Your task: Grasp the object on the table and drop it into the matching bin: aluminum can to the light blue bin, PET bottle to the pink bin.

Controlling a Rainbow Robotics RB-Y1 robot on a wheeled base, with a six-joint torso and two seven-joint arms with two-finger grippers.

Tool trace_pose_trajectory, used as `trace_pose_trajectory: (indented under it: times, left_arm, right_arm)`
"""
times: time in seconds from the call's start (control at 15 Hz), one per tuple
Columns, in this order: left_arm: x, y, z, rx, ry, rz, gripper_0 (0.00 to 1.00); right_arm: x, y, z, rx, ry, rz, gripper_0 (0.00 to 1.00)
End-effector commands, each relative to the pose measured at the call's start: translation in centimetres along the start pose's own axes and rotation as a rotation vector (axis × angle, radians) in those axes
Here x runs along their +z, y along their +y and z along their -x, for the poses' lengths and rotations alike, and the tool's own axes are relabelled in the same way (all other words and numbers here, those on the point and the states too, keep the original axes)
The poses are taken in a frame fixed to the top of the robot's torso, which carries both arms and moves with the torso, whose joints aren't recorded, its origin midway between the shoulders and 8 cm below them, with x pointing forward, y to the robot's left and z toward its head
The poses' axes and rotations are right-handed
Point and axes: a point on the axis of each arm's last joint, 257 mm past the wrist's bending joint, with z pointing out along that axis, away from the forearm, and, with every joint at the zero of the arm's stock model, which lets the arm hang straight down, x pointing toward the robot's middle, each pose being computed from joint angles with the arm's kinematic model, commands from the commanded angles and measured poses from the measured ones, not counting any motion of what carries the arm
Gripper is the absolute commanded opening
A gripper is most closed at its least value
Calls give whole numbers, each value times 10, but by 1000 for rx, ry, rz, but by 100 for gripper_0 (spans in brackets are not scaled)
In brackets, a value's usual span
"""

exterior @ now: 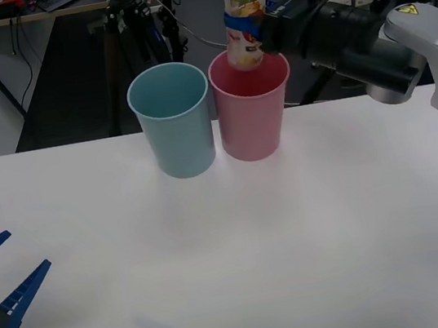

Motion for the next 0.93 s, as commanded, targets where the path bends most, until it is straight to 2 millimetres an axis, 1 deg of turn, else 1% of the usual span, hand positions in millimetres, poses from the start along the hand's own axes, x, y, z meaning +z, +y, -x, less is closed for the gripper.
trace_pose_trajectory:
  times: [0.07, 0.67, 0.93]
  left_arm:
    - [0, 0, 0, 0, 0, 0, 100]
    - [0, 0, 0, 0, 0, 0, 100]
    - [0, 0, 0, 0, 0, 0, 100]
  right_arm:
    - [0, -1, 0, -2, -2, -3, 100]
    - [-1, 0, 2, -11, -2, 3, 100]
    - [-4, -4, 5, -13, -6, -1, 100]
